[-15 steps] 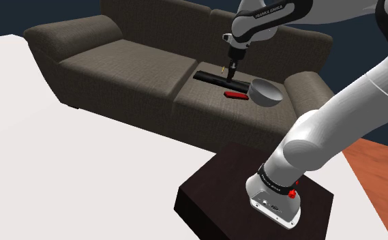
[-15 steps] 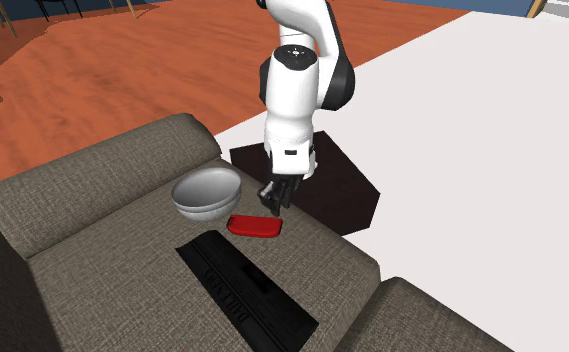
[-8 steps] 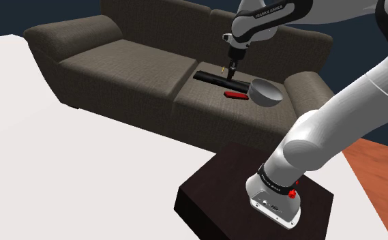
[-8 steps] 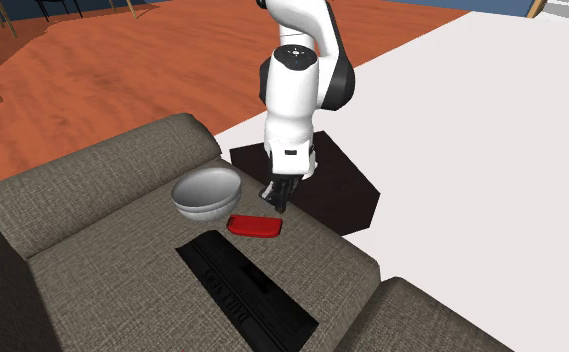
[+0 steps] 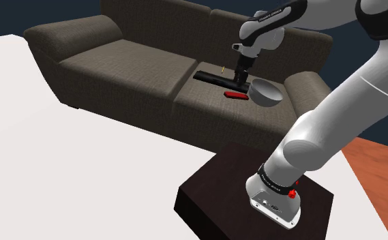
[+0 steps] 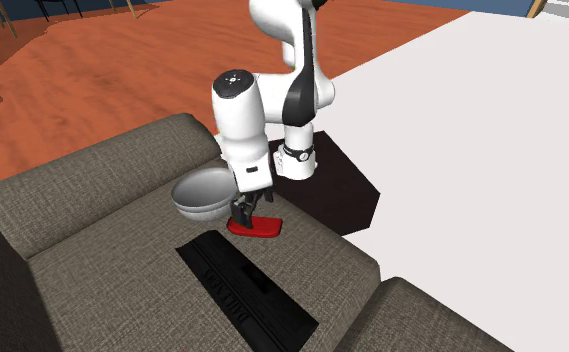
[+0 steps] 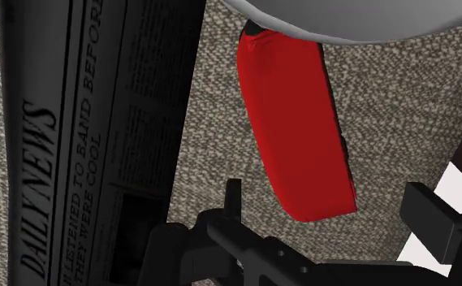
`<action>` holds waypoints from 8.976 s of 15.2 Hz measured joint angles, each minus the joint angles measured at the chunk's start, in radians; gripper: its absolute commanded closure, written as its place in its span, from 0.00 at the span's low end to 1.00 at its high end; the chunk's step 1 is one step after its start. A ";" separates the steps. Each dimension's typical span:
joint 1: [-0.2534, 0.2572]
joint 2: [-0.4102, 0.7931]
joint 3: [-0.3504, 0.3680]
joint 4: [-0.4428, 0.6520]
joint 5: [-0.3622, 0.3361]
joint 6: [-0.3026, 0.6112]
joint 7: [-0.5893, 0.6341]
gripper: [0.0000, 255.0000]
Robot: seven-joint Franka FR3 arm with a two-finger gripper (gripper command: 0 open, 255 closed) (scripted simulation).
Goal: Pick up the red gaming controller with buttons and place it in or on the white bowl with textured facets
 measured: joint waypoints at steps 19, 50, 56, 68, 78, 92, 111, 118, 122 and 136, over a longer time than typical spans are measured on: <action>0.006 0.138 -0.078 -0.026 0.155 0.082 -0.282 1.00; -0.006 -0.042 -0.035 0.130 0.031 -0.212 -0.160 1.00; 0.020 0.037 -0.011 0.182 0.045 -0.244 -0.105 0.00; 0.075 0.357 0.050 0.312 0.130 -0.270 0.021 0.00; 0.076 0.362 0.051 0.286 0.135 -0.232 0.020 1.00; 0.097 0.125 0.035 0.009 -0.040 0.096 -0.030 0.00; 0.096 0.163 0.028 -0.055 -0.023 0.230 -0.066 1.00; 0.096 0.140 0.030 -0.046 -0.038 0.201 -0.055 1.00; 0.096 0.098 0.034 -0.026 -0.064 0.144 -0.037 1.00; 0.093 -0.009 0.059 0.077 -0.111 -0.054 -0.004 1.00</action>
